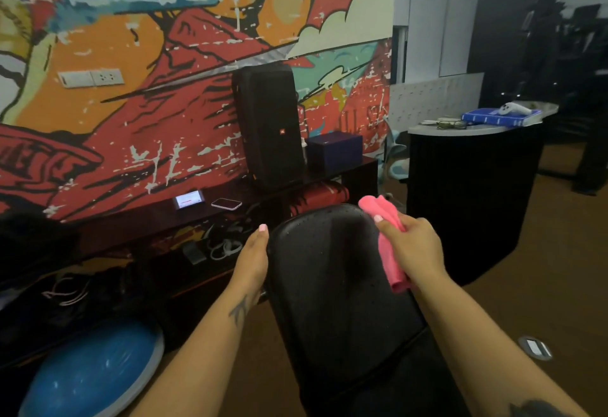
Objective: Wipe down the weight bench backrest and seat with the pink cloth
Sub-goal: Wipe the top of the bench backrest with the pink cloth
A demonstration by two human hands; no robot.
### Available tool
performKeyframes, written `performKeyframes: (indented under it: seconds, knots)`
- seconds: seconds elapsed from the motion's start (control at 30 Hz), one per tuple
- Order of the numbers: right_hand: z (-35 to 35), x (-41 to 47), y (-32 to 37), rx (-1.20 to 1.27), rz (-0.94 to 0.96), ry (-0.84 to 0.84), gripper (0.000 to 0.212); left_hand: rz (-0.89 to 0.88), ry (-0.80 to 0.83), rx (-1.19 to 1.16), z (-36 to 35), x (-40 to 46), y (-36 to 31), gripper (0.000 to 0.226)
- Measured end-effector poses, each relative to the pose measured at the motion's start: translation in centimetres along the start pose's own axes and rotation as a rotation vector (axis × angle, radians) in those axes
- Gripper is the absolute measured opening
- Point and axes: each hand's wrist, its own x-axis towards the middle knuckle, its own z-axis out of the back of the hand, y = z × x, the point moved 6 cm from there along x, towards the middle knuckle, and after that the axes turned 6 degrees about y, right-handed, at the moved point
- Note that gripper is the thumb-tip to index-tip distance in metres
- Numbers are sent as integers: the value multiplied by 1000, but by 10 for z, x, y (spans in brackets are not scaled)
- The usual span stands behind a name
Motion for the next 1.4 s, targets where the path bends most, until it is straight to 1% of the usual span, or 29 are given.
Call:
performKeyframes:
  seconds: [0.07, 0.17, 0.27, 0.33, 0.47, 0.53, 0.6, 0.67, 0.8, 0.87, 0.93, 1.0, 1.07, 1.13, 1.23, 1.3, 1.4]
  knots:
    - [-11, 17, 7, -193, 59, 8, 48, 21, 51, -1, -6, 10, -1, 47]
    - [-32, 30, 10, -277, 70, 53, 46, 15, 47, 9, -8, 18, 2, 41]
    - [-39, 31, 10, -234, 28, -7, 47, 15, 44, 32, -7, 23, 7, 42]
    - [-43, 30, 17, -242, 53, -15, 48, 21, 34, 30, -5, 25, 10, 41]
    - [-57, 20, 44, -315, 274, 65, 47, 24, 32, 18, -4, 28, 14, 39]
    - [-60, 14, 43, -358, 348, 106, 46, 24, 36, 19, -4, 30, 16, 39]
    - [-55, 11, 30, -393, 350, 128, 43, 20, 35, -13, -5, 32, 18, 39]
    - [-45, 17, 18, -409, 306, 109, 41, 15, 38, -38, -6, 32, 18, 39]
    - [-41, 41, 29, -435, 227, 47, 37, 24, 39, -57, -6, 31, 19, 35]
    - [-51, 42, 49, -446, 271, 72, 37, 28, 43, -71, -5, 32, 21, 35]
    - [-62, 31, 64, -452, 362, 138, 41, 20, 43, -81, -4, 32, 20, 34]
    - [-68, 16, 64, -449, 430, 203, 44, 7, 31, -84, -5, 31, 18, 33]
    - [-62, 11, 49, -437, 427, 211, 43, 1, 36, -81, -6, 29, 16, 34]
    - [-51, 18, 37, -452, 358, 183, 41, 11, 32, -99, -6, 29, 17, 36]
    - [-48, 29, 46, -496, 319, 112, 39, 26, 45, -106, -7, 28, 16, 37]
    - [-60, 24, 70, -506, 364, 121, 40, 21, 46, -119, -7, 26, 14, 35]
    - [-82, 2, 88, -496, 488, 234, 45, 25, 35, -135, -6, 23, 10, 31]
